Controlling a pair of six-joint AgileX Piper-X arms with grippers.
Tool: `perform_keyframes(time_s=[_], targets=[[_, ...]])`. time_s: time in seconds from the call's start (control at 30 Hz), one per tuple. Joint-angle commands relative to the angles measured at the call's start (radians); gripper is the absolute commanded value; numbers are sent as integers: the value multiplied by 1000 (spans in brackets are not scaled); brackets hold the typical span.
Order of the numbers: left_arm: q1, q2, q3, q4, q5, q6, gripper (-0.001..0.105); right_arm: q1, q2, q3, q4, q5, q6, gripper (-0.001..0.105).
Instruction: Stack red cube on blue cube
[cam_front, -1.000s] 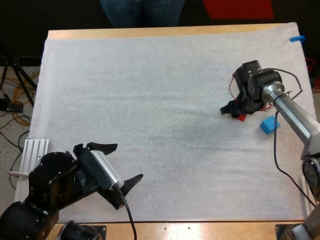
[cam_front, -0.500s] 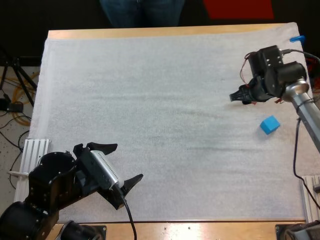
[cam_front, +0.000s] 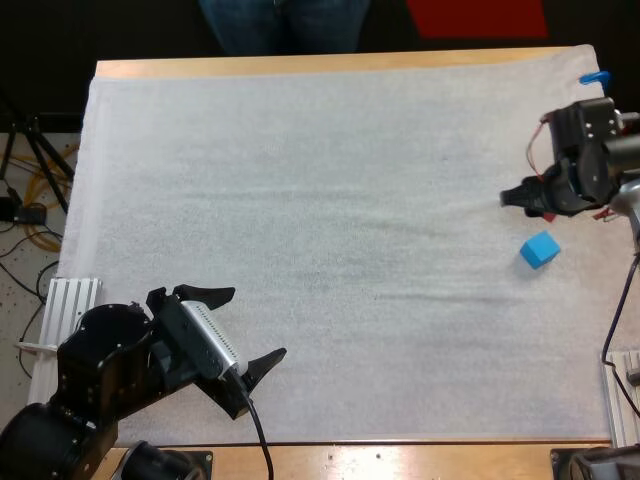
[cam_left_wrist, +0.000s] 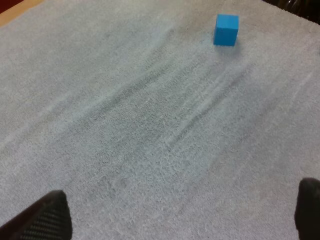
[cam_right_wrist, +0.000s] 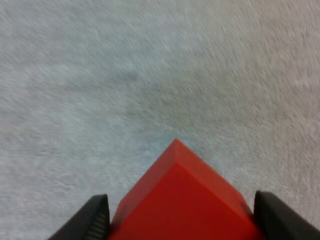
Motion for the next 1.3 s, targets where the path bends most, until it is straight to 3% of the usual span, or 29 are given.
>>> perform_keyframes(time_s=[0.0, 0.13, 0.47, 1.27], targets=[[-4, 1, -7, 3, 5, 0, 87, -12, -9, 16, 1, -9, 3, 22], [-4, 1, -7, 3, 5, 0, 87, -16, -11, 76, 20, -9, 3, 22], [-4, 1, -7, 3, 5, 0, 87, -16, -11, 205, -136, -9, 18, 22], [-4, 1, -7, 4, 5, 0, 87, -19, 58, 215, -165, -7, 58, 22]])
